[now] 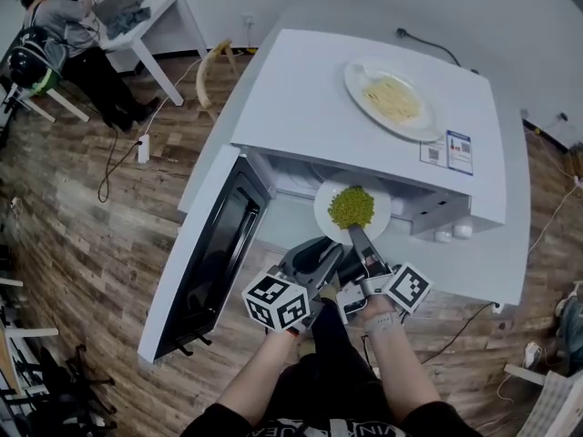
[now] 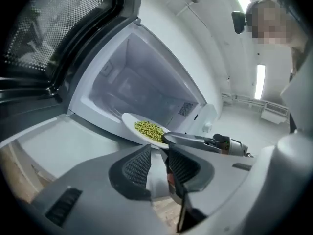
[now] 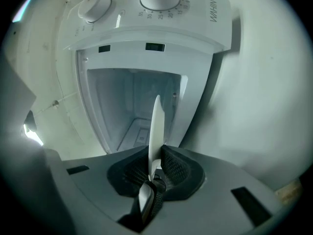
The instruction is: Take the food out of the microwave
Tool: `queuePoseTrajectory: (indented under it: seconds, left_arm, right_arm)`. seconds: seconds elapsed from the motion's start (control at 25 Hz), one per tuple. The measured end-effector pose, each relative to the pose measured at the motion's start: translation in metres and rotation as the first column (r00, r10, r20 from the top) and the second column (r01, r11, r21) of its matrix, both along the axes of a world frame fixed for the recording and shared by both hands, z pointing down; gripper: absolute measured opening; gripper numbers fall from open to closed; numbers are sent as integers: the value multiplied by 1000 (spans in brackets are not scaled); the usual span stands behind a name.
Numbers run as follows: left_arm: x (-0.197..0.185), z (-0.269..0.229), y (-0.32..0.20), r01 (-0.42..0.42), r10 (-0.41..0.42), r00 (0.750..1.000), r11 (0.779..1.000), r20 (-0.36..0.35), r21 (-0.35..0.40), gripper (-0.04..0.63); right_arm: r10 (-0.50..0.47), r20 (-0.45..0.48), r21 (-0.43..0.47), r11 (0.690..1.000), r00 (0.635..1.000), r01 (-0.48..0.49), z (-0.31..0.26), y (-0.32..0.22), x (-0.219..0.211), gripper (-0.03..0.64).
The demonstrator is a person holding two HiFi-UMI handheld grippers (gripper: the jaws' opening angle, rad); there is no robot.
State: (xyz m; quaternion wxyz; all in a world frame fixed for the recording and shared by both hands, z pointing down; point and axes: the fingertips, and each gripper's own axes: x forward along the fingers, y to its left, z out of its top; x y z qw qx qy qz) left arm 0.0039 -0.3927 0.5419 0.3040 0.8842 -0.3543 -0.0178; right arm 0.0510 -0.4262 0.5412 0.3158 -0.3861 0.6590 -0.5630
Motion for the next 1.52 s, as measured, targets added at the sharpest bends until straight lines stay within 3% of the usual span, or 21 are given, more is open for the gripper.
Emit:
queuePoseTrajectory:
  seconds: [0.2, 0.36, 1.52]
  left_arm:
    - [-7, -5, 16, 8, -11, 999, 999, 50, 48, 109]
    - [-10, -17, 26, 7, -17, 996, 993, 89, 118, 60]
    - [-24, -70, 143, -5, -21, 994, 970, 106, 244, 35]
  right_arm:
    - [-2, -6, 12, 1000, 1000, 2, -4, 9, 4, 52]
    - [1, 31, 20, 1000, 1000, -1, -10, 22, 2, 52]
    - [9, 124, 54, 998, 992, -15, -50, 139, -19, 52]
